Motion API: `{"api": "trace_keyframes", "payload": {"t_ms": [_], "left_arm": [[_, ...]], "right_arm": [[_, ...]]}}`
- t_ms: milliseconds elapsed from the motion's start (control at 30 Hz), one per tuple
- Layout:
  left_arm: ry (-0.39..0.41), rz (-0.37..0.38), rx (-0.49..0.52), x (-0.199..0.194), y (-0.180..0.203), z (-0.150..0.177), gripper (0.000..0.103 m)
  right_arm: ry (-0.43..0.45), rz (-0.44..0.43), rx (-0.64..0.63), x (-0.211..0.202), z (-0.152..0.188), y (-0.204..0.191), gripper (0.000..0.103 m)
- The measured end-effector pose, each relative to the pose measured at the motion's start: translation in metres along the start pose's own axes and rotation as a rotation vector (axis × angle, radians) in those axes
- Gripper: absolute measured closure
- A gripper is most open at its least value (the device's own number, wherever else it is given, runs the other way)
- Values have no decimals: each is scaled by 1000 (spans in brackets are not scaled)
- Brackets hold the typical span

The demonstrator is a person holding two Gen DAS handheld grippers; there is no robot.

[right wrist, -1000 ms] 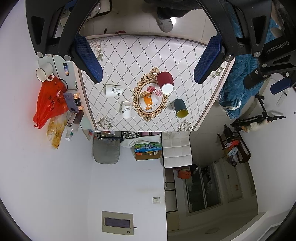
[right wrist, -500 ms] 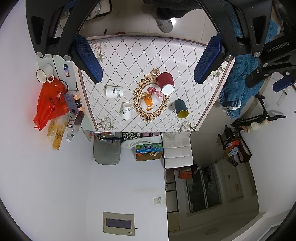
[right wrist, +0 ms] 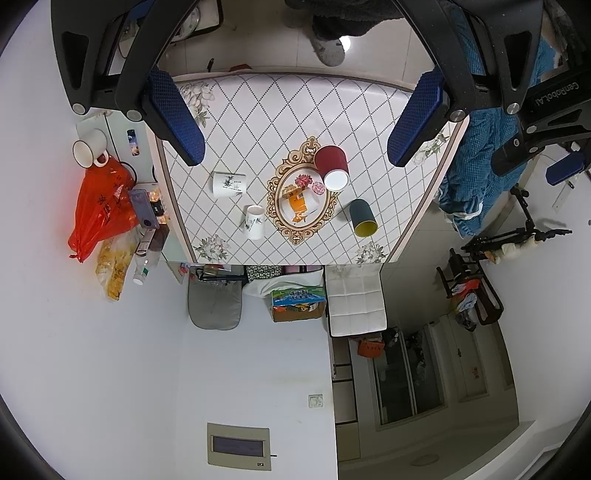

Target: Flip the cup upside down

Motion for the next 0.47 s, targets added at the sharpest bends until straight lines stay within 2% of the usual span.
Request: {"api": "trace_keyframes", "payload": {"t_ms": [467], "left_arm": [[11, -16, 10, -3, -5, 10, 0]], "right_arm": [[-13, -5, 5, 5, 2, 4, 2]]}}
Point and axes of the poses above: each gripper's, at about its wrist camera, not at the fingertips, and x roughly the way its jaws point, y to its right, z to its underside, the point moved 2 cm from there along x, roughly the way its jaws point, and after that the axes turned 1 degree about -z, right-handed, at the moved point
